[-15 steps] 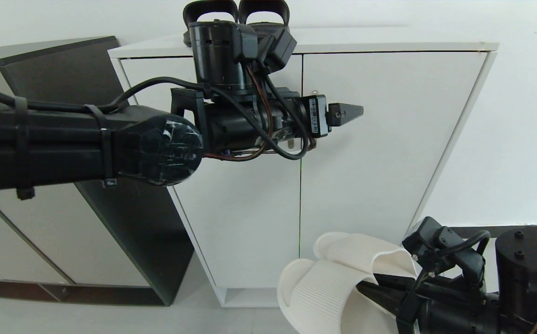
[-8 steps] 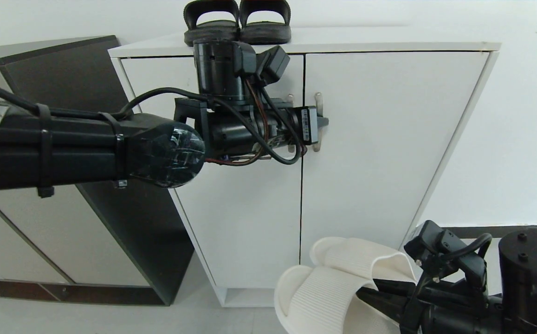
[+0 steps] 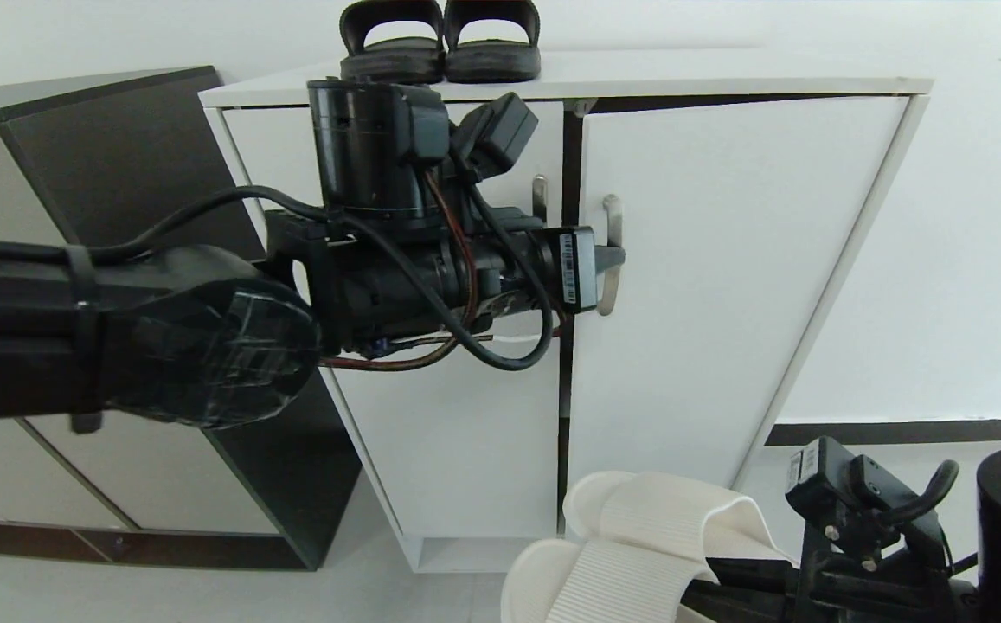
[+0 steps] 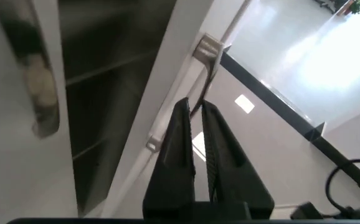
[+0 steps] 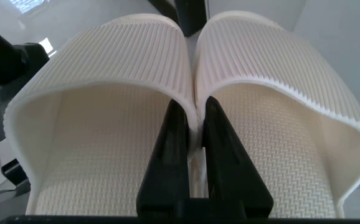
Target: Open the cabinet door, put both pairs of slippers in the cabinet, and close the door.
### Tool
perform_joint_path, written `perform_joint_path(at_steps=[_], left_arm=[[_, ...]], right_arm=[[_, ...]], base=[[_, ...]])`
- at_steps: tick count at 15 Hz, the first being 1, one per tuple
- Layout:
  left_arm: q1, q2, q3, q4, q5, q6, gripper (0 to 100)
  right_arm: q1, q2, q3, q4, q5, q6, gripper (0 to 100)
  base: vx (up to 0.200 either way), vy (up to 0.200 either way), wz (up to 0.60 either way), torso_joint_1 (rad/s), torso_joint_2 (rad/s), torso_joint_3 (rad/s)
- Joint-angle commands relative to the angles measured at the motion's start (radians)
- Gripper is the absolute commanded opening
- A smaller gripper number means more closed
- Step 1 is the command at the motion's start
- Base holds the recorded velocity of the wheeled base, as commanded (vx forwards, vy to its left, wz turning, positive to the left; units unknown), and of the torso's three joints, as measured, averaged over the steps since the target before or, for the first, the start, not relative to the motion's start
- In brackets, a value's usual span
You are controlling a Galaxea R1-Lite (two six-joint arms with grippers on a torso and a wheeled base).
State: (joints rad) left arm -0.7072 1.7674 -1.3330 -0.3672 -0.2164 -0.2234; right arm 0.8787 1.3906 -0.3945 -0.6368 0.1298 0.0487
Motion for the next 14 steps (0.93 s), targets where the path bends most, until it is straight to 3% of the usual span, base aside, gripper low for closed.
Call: perform_joint_path(at_steps=[1, 4, 6, 8, 11, 14], left_arm=[[-0.009, -0.132, 0.089, -0.004, 0.003, -0.004, 0], [0.008, -0.220, 0.156, -0.001, 0.006, -0.039, 0], [0.068, -0.187, 0.152, -0.006, -0.005, -0.045, 0], [0.097, -0.102, 0.098, -0.044, -0.005, -0.047, 0], [0.098, 0.000, -0.025, -0.071, -0.005, -0.047, 0], [0.097, 0.040, -0.081, -0.071, -0.005, -0.047, 0]], right_arm=[[0.000, -0.004, 0.000, 0.000, 0.001, 0.000, 0], [0.002, 0.001, -0.003, 0.000, 0.001, 0.000, 0], [0.009, 0.007, -0.003, -0.001, 0.001, -0.001, 0], [0.009, 0.005, -0.001, -0.001, -0.001, -0.001, 0], [0.011, 0.004, -0.001, -0.003, -0.001, -0.003, 0], [0.016, -0.004, 0.000, -0.003, 0.005, -0.001, 0]], base=[[0.000, 0.000, 0.00, 0.000, 0.00, 0.000], [0.000, 0.000, 0.00, 0.000, 0.00, 0.000], [0.000, 0.000, 0.00, 0.000, 0.00, 0.000], [0.000, 0.000, 0.00, 0.000, 0.00, 0.000], [0.000, 0.000, 0.00, 0.000, 0.00, 0.000], [0.000, 0.000, 0.00, 0.000, 0.00, 0.000]])
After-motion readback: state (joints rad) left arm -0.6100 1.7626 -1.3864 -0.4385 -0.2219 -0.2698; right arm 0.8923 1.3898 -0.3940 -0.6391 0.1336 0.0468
